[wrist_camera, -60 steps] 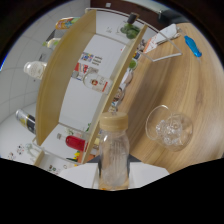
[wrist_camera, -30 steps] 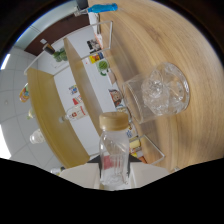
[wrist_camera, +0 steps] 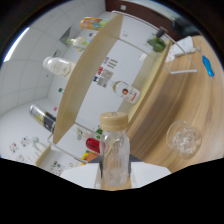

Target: Make me a cup of Mount Fuji.

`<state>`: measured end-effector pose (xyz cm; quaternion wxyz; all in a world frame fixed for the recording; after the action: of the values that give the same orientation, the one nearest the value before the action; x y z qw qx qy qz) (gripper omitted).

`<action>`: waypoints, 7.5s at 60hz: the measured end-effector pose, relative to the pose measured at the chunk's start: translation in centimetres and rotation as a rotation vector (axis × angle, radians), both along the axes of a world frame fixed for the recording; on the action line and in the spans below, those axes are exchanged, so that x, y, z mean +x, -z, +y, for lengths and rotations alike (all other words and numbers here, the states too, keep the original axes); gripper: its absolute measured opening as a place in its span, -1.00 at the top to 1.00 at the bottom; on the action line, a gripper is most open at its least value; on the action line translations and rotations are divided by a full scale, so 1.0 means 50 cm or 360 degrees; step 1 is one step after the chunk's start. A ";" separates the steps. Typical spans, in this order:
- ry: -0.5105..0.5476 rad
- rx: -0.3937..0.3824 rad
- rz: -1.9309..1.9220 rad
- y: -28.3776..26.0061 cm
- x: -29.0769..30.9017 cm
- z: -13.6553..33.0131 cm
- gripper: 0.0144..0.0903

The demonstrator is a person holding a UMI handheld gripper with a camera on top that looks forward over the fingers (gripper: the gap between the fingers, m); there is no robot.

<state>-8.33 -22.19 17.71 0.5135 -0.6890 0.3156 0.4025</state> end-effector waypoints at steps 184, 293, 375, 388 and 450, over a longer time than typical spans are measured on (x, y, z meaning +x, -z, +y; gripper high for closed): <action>0.0114 0.0303 -0.1721 -0.574 0.215 0.179 0.13; -0.0943 0.0191 -0.4764 0.088 0.423 0.058 0.14; -0.0186 -0.0138 -0.1649 0.242 0.456 -0.005 0.05; -0.0154 -0.0322 -0.1660 0.228 0.473 -0.037 -0.84; -0.0192 -0.0664 -0.1744 0.035 0.210 -0.265 -0.88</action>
<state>2.16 -35.43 15.95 0.4314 -0.8998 0.0371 -0.0543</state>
